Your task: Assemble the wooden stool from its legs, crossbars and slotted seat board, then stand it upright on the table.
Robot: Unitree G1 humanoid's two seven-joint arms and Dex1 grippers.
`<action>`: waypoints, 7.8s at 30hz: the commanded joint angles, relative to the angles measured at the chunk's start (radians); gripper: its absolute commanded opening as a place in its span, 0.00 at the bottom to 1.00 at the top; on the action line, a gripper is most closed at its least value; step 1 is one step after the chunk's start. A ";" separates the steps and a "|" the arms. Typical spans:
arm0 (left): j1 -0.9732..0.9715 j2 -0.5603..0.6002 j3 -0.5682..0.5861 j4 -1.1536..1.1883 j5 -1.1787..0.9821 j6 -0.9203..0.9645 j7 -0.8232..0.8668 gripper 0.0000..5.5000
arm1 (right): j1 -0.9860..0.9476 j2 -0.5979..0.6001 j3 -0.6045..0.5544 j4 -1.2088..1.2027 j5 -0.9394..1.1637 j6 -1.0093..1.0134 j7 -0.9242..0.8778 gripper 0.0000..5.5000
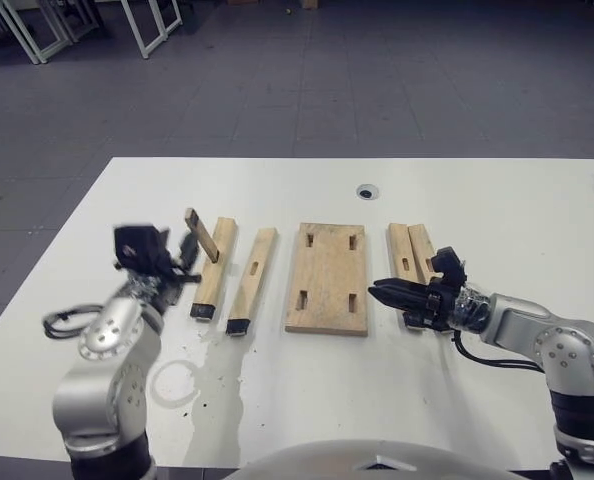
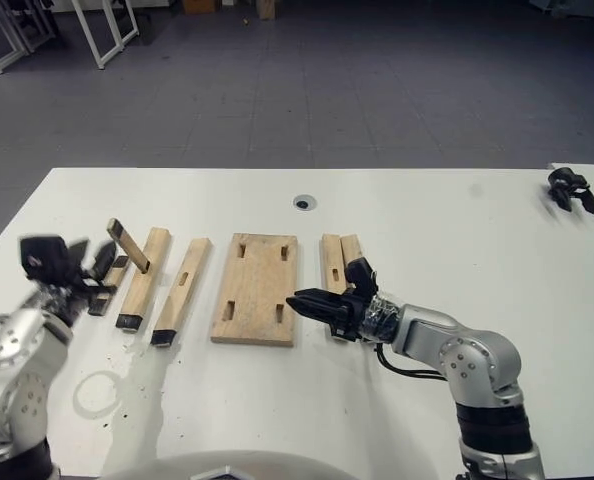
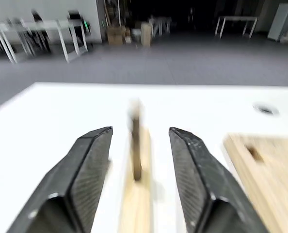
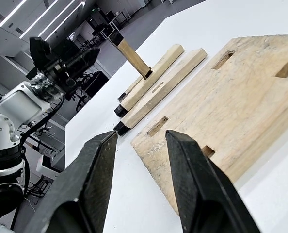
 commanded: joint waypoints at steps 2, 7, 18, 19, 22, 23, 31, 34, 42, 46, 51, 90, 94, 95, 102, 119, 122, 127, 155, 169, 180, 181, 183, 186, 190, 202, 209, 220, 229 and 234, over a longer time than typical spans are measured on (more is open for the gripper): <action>0.079 0.011 -0.057 0.109 0.067 -0.091 -0.042 0.53 | -0.011 0.004 -0.004 -0.010 0.015 0.020 -0.016 0.33; 0.069 0.029 -0.105 0.330 0.130 -0.224 -0.102 0.53 | -0.018 0.006 -0.006 -0.005 0.015 0.021 -0.018 0.33; -0.009 0.060 -0.130 0.559 0.169 -0.298 -0.170 0.49 | -0.023 0.007 -0.009 -0.004 0.018 0.026 -0.024 0.33; -0.013 0.060 -0.131 0.557 0.171 -0.291 -0.169 0.45 | -0.030 0.007 -0.013 -0.002 0.022 0.029 -0.026 0.33; -0.037 0.049 -0.114 0.535 0.156 -0.289 -0.157 0.37 | -0.052 0.021 -0.030 0.007 0.042 0.039 -0.046 0.33; -0.050 0.040 -0.102 0.526 0.142 -0.295 -0.154 0.37 | -0.059 0.027 -0.035 0.010 0.049 0.041 -0.055 0.33; -0.284 -0.063 0.006 0.356 -0.342 -0.196 -0.275 0.37 | -0.224 0.148 -0.132 0.121 0.275 0.112 -0.222 0.60; -0.313 -0.055 -0.002 0.310 -0.606 -0.051 -0.328 0.37 | -0.316 0.182 -0.162 0.187 0.446 0.133 -0.321 0.70; -0.311 0.010 -0.029 0.248 -0.947 0.098 -0.370 0.37 | -0.432 0.158 -0.109 0.287 0.599 0.169 -0.385 0.91; -0.309 0.043 -0.049 0.235 -1.015 0.106 -0.370 0.37 | -0.470 0.153 -0.070 0.310 0.560 0.178 -0.337 0.96; -0.300 0.072 -0.090 0.238 -1.018 0.103 -0.370 0.37 | -0.523 0.185 -0.021 0.325 0.526 0.176 -0.256 0.96; -0.104 0.324 -0.120 0.301 -0.711 -0.049 -0.630 0.57 | -0.575 0.043 -0.009 0.384 0.205 0.191 0.124 0.36; -0.138 0.374 -0.341 0.358 -0.272 -0.215 -0.569 0.57 | -0.531 0.008 -0.038 0.356 0.105 0.096 0.120 0.36; -0.161 0.368 -0.407 0.370 -0.175 -0.249 -0.544 0.57 | -0.519 0.013 -0.038 0.343 0.088 0.078 0.115 0.36; -0.225 0.360 -0.695 0.423 0.264 -0.247 -0.405 0.57 | -0.445 0.011 -0.013 0.229 -0.001 0.006 0.109 0.36; -0.112 0.613 -0.777 0.247 0.339 -0.069 -0.582 0.57 | -0.486 -0.022 0.196 0.351 -0.404 -0.286 0.215 0.36; -0.105 0.645 -0.733 0.270 0.338 -0.119 -0.598 0.57 | -0.481 -0.035 0.231 0.391 -0.460 -0.327 0.262 0.36; -0.115 0.626 -0.690 0.286 0.329 -0.177 -0.615 0.57 | -0.473 -0.023 0.255 0.425 -0.511 -0.352 0.306 0.36; -0.122 0.590 -0.675 0.360 0.368 -0.256 -0.642 0.57 | -0.544 -0.034 0.314 0.557 -0.645 -0.335 0.477 0.36; -0.124 0.569 -0.685 0.365 0.370 -0.260 -0.638 0.57 | -0.485 0.000 0.454 0.673 -0.841 -0.445 0.307 0.36; -0.104 0.545 -0.667 0.363 0.365 -0.259 -0.626 0.57 | -0.582 0.037 0.358 0.974 -0.760 -0.492 0.360 0.37; -0.109 0.542 -0.668 0.369 0.368 -0.262 -0.626 0.57 | -0.606 0.036 0.350 0.999 -0.759 -0.509 0.371 0.37; -0.113 0.536 -0.668 0.373 0.371 -0.264 -0.624 0.57 | -0.628 0.034 0.344 0.997 -0.749 -0.522 0.406 0.37; -0.115 0.527 -0.666 0.375 0.375 -0.264 -0.621 0.57 | -0.622 0.040 0.343 0.940 -0.729 -0.521 0.436 0.37; -0.120 0.517 -0.663 0.380 0.379 -0.261 -0.616 0.57 | -0.598 0.015 0.330 0.803 -0.722 -0.484 0.429 0.49; -0.106 0.473 -0.655 0.376 0.384 -0.255 -0.587 0.57 | -0.851 0.011 -0.020 0.685 -0.664 -0.446 0.078 0.59; -0.113 0.473 -0.657 0.380 0.392 -0.253 -0.594 0.57 | -0.895 0.169 -0.081 0.531 -0.478 -0.324 -0.033 0.59; -0.105 0.474 -0.651 0.377 0.397 -0.251 -0.597 0.57 | -0.821 0.204 -0.026 0.520 -0.480 -0.265 -0.076 0.59; -0.088 0.445 -0.442 0.317 0.254 -0.264 -0.599 0.57 | -0.713 0.263 -0.371 0.210 -0.254 -0.190 -0.435 0.59; 0.018 0.456 -0.288 0.259 0.194 -0.238 -0.593 0.57 | -0.260 0.216 -0.202 -0.063 -0.405 -0.201 -0.471 0.59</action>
